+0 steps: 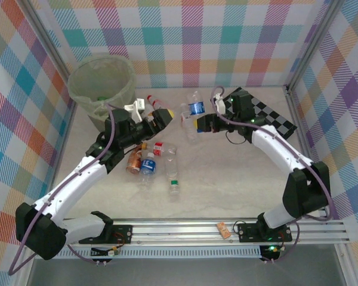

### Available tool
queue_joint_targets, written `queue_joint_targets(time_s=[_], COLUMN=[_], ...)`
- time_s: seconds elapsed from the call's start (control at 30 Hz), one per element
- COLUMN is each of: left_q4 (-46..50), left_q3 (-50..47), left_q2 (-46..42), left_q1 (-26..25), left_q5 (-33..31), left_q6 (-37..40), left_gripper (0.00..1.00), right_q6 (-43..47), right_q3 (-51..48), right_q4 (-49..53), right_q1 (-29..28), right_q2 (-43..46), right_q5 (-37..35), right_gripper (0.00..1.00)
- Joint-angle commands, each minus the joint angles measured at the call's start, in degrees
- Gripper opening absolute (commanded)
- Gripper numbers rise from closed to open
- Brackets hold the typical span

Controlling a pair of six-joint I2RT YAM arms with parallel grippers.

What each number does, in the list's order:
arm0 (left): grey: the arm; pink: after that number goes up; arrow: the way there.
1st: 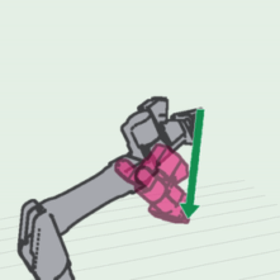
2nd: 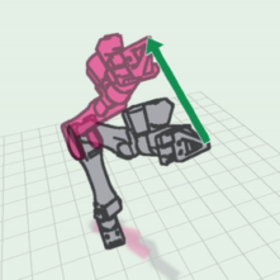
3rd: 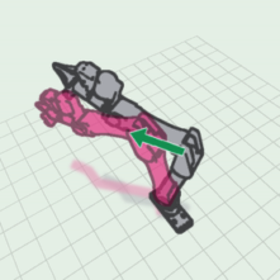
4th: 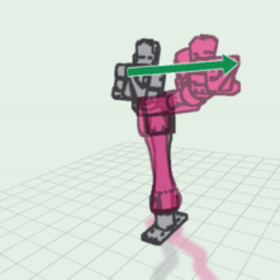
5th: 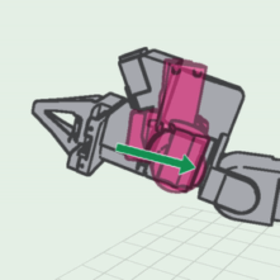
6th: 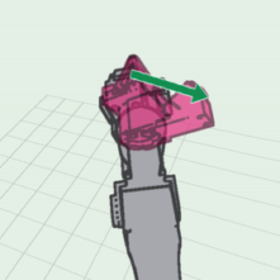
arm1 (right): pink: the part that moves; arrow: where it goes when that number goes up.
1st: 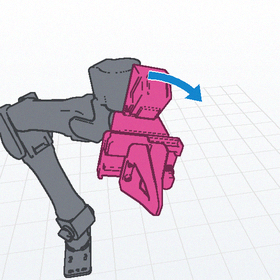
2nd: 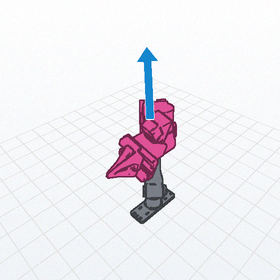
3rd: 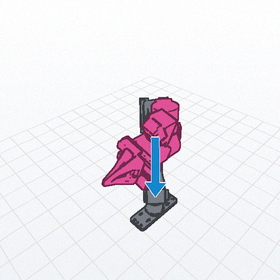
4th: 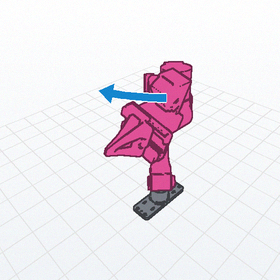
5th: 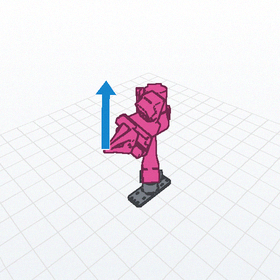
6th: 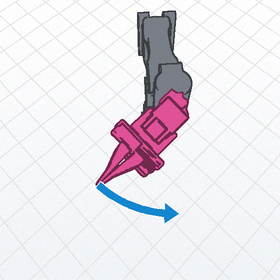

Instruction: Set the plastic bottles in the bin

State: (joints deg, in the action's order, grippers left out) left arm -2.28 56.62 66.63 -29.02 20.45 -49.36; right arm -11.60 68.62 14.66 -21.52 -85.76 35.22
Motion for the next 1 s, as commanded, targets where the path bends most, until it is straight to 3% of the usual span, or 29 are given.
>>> queue_joint_targets(time_s=[0.0,0.47,0.63,0.8,0.97], left_q4=[-6.1,-6.1,-5.5,-4.9,-3.9], left_q3=[0.3,4.1,4.5,4.7,5.7], left_q2=[1.8,8.6,9.3,9.5,9.9], left_q1=[-1.8,-4.6,-5.4,-5.4,-5.4], left_q5=[1.3,-1.9,-3.4,-4.4,-4.6], left_q6=[-1.4,1.2,2.2,2.7,3.2], left_gripper=[1.00,0.98,0.86,0.66,0.55], right_q6=[4.4,0.7,-0.3,-0.4,-0.4], right_q3=[-4.0,-7.6,-7.2,-7.5,-7.6], right_q4=[-5.5,-9.8,-9.9,-9.2,-8.3], right_q1=[-1.9,-7.5,-8.4,-8.7,-8.7], right_q2=[2.9,4.4,3.2,3.5,3.8], right_q5=[7.2,11.9,13.0,12.7,11.6], right_gripper=[0.20,0.19,0.20,0.22,0.33])
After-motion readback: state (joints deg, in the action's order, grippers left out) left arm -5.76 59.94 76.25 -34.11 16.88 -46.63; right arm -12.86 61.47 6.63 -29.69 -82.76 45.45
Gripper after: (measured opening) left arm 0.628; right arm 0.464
